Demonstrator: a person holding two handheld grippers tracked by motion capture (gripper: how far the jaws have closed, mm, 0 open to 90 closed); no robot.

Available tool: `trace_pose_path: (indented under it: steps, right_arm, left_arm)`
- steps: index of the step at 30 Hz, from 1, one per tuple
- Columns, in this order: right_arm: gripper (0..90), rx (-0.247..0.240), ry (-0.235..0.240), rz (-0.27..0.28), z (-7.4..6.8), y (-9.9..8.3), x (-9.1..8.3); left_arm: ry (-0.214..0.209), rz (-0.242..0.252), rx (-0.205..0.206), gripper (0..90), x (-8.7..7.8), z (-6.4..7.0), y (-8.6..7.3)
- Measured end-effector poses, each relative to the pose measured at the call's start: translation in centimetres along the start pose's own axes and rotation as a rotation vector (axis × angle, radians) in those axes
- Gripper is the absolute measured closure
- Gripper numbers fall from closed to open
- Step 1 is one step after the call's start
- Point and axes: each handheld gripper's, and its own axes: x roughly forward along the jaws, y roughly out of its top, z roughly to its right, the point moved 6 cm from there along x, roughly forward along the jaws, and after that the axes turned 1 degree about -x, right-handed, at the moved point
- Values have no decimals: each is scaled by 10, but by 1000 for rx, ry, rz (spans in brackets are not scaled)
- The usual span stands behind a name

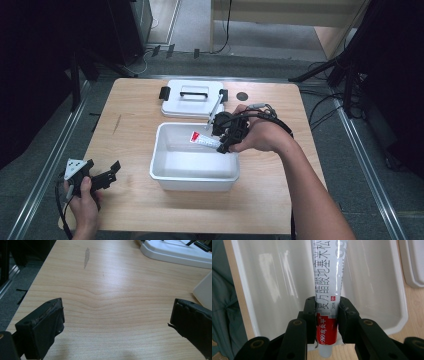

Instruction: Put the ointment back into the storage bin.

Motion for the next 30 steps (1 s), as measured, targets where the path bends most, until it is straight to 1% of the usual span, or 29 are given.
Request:
trace_pose_path:
  steps: [4,5,6,7,15,20,21,23,24,25,26,27,30]
  right_arm:
    - [719,-47,14,4,-4,4,4]
    - [719,-57,11,-1,-4,4,5]
    - [719,-57,11,-1,-4,4,5]
    - [718,-74,16,-10,-5,4,8]
    - [718,-94,27,-24,-6,4,17]
    - [718,-94,41,-37,-7,1,26]
    - [718,-76,44,-58,-8,-1,30]
    - [717,-91,51,-52,-8,-1,34]
    - [717,-78,49,-63,-9,-2,35]
    - [717,-92,52,-57,-8,-2,38]
    - [717,-80,52,-66,-9,-3,38]
    - [717,-95,58,-64,-9,-3,40]
    - [717,-99,58,-65,-9,-3,43]
  left_arm:
    - [0,-1,1,0,0,0,0]
    - [0,-2,1,0,0,0,0]
    - [0,-2,1,0,0,0,0]
    - [-1,-1,0,0,0,0,0]
    - [1,1,-2,0,0,0,0]
    - [2,1,-3,0,0,0,0]
    - [3,1,-5,0,0,0,0]
    - [4,1,-4,0,0,0,0]
    - [4,2,-5,0,0,0,0]
    - [4,0,-5,0,0,0,0]
    - [4,0,-5,0,0,0,0]
    - [4,0,-2,0,0,0,0]
    - [3,0,-2,0,0,0,0]
